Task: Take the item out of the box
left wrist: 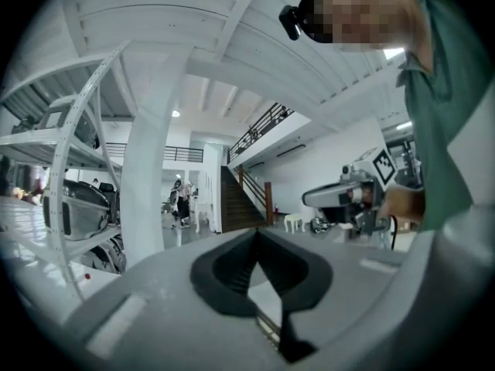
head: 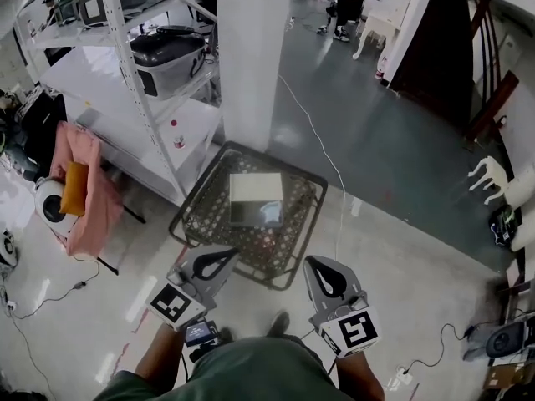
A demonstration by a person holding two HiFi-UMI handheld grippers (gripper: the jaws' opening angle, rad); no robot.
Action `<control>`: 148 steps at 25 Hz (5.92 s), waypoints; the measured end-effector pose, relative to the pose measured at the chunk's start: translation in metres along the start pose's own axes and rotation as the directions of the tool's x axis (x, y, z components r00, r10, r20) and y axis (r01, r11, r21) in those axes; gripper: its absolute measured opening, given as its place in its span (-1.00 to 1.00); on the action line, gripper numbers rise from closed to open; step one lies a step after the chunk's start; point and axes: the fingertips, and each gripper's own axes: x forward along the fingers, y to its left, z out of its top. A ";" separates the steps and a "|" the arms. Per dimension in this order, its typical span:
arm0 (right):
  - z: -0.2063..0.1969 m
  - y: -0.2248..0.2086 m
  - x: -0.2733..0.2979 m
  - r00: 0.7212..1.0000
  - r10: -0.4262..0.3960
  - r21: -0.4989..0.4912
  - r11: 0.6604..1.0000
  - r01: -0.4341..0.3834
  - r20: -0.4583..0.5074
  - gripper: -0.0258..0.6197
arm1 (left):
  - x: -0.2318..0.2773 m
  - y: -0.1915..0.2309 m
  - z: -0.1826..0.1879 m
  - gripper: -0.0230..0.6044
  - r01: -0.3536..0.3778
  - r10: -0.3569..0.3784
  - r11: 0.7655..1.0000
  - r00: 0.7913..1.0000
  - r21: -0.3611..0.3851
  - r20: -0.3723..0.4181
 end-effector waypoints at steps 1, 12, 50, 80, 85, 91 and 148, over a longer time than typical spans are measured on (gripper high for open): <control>0.000 -0.010 0.000 1.000 0.013 0.000 1.000 -0.013 0.004 -0.90 | 0.009 0.000 0.000 -0.93 -0.014 0.014 1.000 1.000 -0.002 -0.006; -0.010 -0.095 0.007 0.987 0.154 0.014 0.988 -0.155 0.041 -0.90 | 0.081 -0.003 -0.001 -0.93 -0.148 0.148 0.989 0.987 0.004 -0.069; -0.044 -0.178 0.171 0.984 -0.129 0.083 0.987 0.140 -0.123 -0.90 | 0.214 0.184 -0.100 -0.93 0.146 -0.161 0.981 0.980 -0.127 -0.115; -0.188 -0.268 0.254 0.964 0.107 0.247 0.968 -0.046 -0.242 -0.90 | 0.322 0.225 -0.347 -0.92 -0.017 -0.114 0.962 0.881 -0.272 -0.459; -0.214 -0.271 0.258 0.952 0.126 0.273 0.961 -0.047 -0.278 -0.90 | 0.330 0.229 -0.396 -0.85 -0.043 -0.117 0.957 0.849 -0.287 -0.516; -0.242 -0.271 0.264 0.941 0.144 0.305 0.951 -0.046 -0.306 -0.90 | 0.337 0.230 -0.448 -0.77 -0.078 -0.118 0.948 0.816 -0.310 -0.566; -0.234 -0.251 0.262 0.956 0.123 0.309 0.950 -0.036 -0.267 -0.90 | 0.313 0.227 -0.491 -0.90 -0.083 -0.132 0.959 0.714 -0.271 -0.687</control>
